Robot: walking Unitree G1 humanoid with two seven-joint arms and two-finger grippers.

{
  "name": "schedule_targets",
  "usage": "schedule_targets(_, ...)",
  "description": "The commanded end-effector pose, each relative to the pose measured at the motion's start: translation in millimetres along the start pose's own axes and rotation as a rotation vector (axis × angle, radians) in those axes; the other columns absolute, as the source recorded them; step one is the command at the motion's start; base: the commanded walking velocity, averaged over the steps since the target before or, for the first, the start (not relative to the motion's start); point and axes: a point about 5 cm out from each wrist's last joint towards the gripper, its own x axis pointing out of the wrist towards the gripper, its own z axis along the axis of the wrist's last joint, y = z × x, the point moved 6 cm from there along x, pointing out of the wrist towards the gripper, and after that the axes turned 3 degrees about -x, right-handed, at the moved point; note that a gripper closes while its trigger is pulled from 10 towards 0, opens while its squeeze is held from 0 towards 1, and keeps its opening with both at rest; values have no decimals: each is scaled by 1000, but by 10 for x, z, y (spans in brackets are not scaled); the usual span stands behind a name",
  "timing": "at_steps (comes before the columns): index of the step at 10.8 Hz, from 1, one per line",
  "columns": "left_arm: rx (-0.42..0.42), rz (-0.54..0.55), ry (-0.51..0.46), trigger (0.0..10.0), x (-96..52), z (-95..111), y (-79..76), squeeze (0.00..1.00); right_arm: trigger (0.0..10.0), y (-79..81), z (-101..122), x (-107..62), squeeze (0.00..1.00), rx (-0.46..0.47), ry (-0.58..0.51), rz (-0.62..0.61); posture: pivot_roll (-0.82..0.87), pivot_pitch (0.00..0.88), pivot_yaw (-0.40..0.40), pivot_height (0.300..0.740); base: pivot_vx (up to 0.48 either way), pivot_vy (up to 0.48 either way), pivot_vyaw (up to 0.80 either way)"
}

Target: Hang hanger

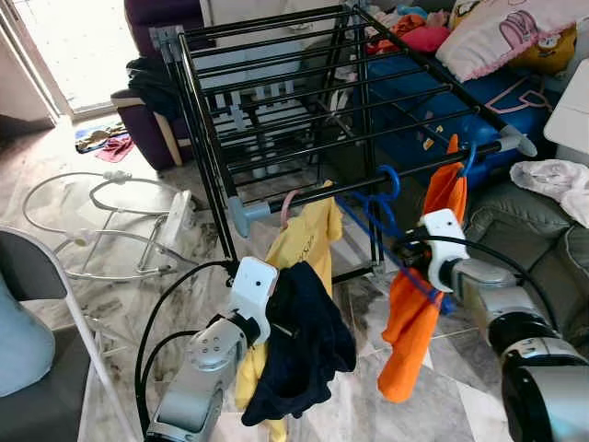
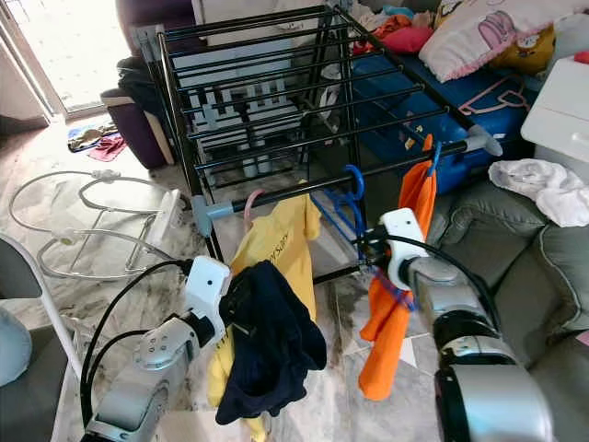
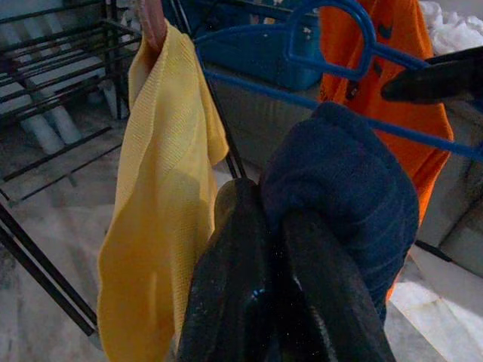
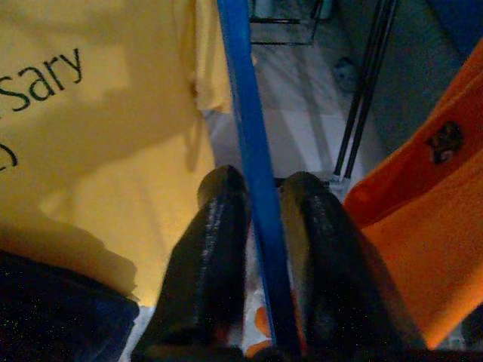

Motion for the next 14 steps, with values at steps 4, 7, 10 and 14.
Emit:
schedule_targets(4,13,6,-3,10000,24,33,11,0,0,-27,99,-5,0,-57,-44,-16,-131,0,62,740,0,0,0)
schedule_targets(7,67,98,17,10000,36,-12,146,0,0,-88,354,-68,0,-15,-214,-69,-137,0,52,740,0,0,0)
schedule_targets(10,65,115,18,10000,26,-38,156,0,6196,79,97,-189,0,82,-285,-77,-159,0,58,740,0,0,0)
schedule_targets(14,64,136,11,10000,-13,-31,222,0,10000,210,-145,-330,0,138,-290,-197,-164,0,64,740,0,0,0)
